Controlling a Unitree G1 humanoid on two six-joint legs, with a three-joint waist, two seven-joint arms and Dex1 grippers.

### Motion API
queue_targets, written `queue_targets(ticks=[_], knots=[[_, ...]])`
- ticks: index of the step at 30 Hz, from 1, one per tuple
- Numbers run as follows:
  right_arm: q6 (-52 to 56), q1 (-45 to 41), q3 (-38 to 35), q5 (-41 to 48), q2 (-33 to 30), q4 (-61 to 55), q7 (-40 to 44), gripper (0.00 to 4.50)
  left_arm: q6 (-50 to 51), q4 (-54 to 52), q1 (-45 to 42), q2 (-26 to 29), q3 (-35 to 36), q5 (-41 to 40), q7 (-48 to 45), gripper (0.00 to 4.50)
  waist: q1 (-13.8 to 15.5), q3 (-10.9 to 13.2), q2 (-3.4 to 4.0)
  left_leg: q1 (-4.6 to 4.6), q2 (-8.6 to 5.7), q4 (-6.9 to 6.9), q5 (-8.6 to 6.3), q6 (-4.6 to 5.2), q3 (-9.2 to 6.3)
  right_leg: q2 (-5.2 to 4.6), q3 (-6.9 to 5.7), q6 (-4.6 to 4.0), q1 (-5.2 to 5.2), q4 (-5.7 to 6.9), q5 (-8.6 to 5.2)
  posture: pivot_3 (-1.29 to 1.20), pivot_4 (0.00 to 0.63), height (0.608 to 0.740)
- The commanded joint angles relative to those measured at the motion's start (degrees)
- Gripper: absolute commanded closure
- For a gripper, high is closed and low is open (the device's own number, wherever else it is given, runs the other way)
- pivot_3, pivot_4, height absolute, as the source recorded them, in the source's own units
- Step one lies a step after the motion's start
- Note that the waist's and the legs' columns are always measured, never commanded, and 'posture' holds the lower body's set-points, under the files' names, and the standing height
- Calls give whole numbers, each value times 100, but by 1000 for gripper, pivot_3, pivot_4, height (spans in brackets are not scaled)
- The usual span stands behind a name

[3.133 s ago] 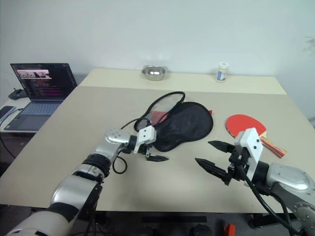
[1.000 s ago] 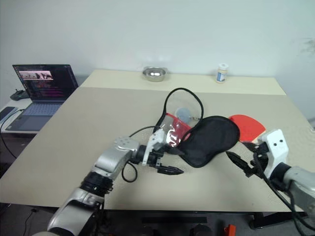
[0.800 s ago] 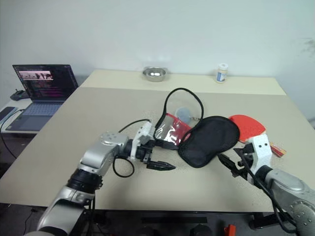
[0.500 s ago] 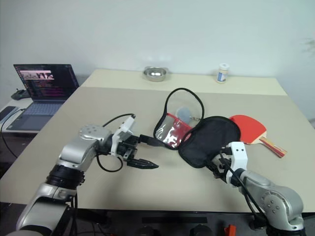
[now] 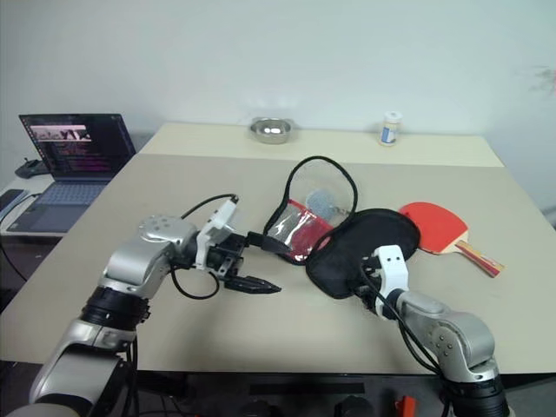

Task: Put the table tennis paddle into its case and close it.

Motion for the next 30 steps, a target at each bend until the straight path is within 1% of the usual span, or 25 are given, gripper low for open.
queue_targets(ticks=[1,2,3,5,9,13,17,22,30], knots=[[238,49,-443,232,-542,-360,492,4107,-103,-241,-6,-22,45,-70,-58,0,3,0,0,0,0,1,0,0,0,0,0,0,0,0,0,0,150,740],[290,62,-502,264,-692,-385,606,4448,-106,-246,-1,-28,41,-66,-55,0,4,0,0,0,-3,1,0,0,2,-3,1,0,1,0,0,0,150,740],[333,76,-559,298,-833,-400,710,4481,-107,-253,5,-35,36,-64,-52,0,6,0,0,0,-4,1,0,0,2,-4,1,0,1,-1,0,0,150,740],[374,86,-617,304,-1173,-381,981,4481,-110,-265,14,-50,28,-62,-47,0,11,0,0,0,-4,2,0,0,1,-4,0,1,2,-1,0,0,150,740],[169,-57,-654,33,-2251,88,1835,4481,-112,-335,60,-98,-5,-50,-10,0,15,0,0,1,-3,1,0,0,1,-3,0,1,1,-1,0,0,150,740],[-143,-317,-381,-233,-2803,577,2459,4481,-123,-370,89,-122,-1,-29,29,0,9,0,0,2,-3,2,0,1,4,-3,2,2,1,-2,0,0,150,740],[-451,-686,-31,-586,-3051,1037,2931,4481,-132,-426,146,-147,-15,-12,83,0,0,1,0,3,2,0,0,1,2,5,2,1,0,0,-1,0,150,740],[-790,-1134,372,-1036,-3139,1569,3371,4481,-168,-466,217,-151,-34,14,144,0,5,1,0,1,0,1,0,1,6,2,4,1,-1,-2,0,0,150,740],[-1013,-1429,512,-1504,-3173,2015,3805,4481,-169,-519,284,-149,-33,21,190,0,15,2,1,1,-1,1,0,1,8,0,4,1,-2,-2,0,0,150,740]])
